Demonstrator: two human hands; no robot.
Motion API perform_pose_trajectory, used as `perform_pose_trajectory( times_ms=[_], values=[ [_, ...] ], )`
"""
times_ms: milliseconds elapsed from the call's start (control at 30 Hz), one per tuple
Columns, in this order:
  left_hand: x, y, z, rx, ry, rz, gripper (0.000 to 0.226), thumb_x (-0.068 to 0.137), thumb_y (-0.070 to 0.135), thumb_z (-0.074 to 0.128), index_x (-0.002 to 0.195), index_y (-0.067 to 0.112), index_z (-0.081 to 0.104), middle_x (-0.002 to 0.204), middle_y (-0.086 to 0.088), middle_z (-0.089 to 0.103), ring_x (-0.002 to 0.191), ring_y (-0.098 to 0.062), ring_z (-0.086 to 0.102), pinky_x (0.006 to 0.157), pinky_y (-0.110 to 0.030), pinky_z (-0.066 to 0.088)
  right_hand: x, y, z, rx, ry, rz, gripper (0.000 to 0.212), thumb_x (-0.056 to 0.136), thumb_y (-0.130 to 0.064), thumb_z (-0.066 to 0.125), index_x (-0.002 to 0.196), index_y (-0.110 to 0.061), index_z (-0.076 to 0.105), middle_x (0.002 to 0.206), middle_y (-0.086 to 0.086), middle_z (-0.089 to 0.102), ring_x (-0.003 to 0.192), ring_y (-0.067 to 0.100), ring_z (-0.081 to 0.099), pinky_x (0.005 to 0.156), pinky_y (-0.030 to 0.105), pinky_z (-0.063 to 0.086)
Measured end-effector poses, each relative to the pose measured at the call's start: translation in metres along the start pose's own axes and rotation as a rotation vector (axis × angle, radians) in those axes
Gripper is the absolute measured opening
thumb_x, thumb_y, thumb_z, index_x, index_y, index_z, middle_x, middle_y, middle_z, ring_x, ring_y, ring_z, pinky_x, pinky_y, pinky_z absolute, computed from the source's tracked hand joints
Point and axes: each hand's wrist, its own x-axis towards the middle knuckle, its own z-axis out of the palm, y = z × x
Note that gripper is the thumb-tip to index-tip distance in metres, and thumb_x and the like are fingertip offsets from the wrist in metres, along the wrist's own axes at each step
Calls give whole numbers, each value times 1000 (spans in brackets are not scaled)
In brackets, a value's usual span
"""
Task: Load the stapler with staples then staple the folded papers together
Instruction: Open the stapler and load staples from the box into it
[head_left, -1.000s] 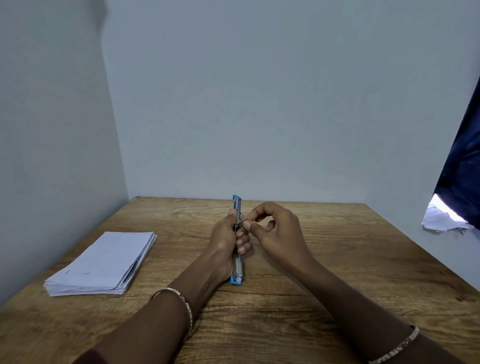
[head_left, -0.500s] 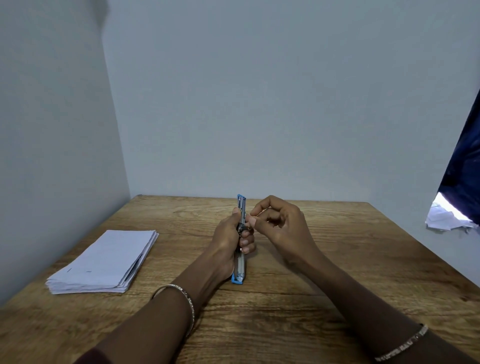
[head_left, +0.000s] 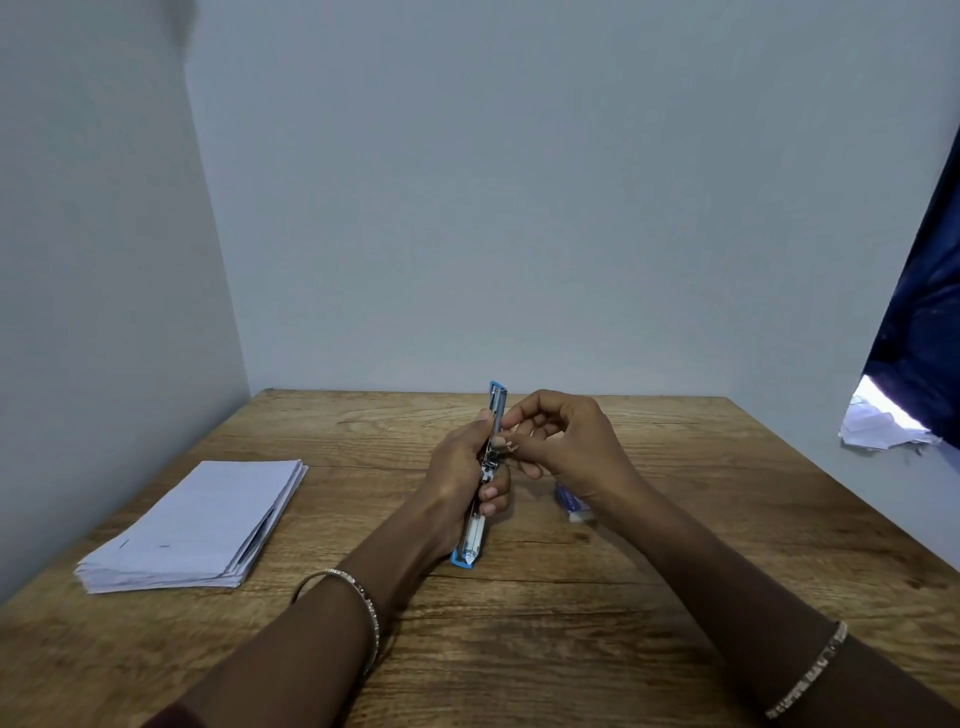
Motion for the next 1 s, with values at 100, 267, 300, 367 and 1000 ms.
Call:
perform_pose_trajectory(
  times_ms=[100,267,300,367,1000],
  values=[
    [-2,1,0,35,-15,9,41,109,32,29,105,3,57,45,-11,61,25,-8,31,31,-12,29,-1,-5,-1,-47,-15,40,16,77,2,82,88,-5,73,65,5,62,40,6,52,46,20,46],
    [-2,-1,2,55,2,16,34,109,30,30,101,4,52,34,1,40,23,-9,28,32,-11,26,-1,-6,3,-164,31,38,17,73,-3,86,86,-7,77,67,3,63,48,0,50,50,15,45],
    [-1,-2,3,56,12,19,33,108,29,31,101,5,52,35,1,38,24,-9,28,32,-11,26,-1,-6,3,-196,36,27,17,72,-4,87,86,-8,77,66,1,64,48,-3,50,50,13,44],
    [-1,-2,3,61,23,25,29,108,27,32,104,6,52,37,1,37,24,-9,29,33,-12,26,-2,-6,3,-249,33,0,14,71,-7,87,83,-9,78,64,-3,65,47,-6,51,50,8,41],
    [-3,-2,1,58,-7,-46,32,107,29,32,105,6,54,36,-5,32,25,-14,26,33,-15,24,3,-3,-7,-385,-218,-100,8,85,-12,78,79,-15,73,70,-5,65,59,1,50,60,22,43]
  ],
)
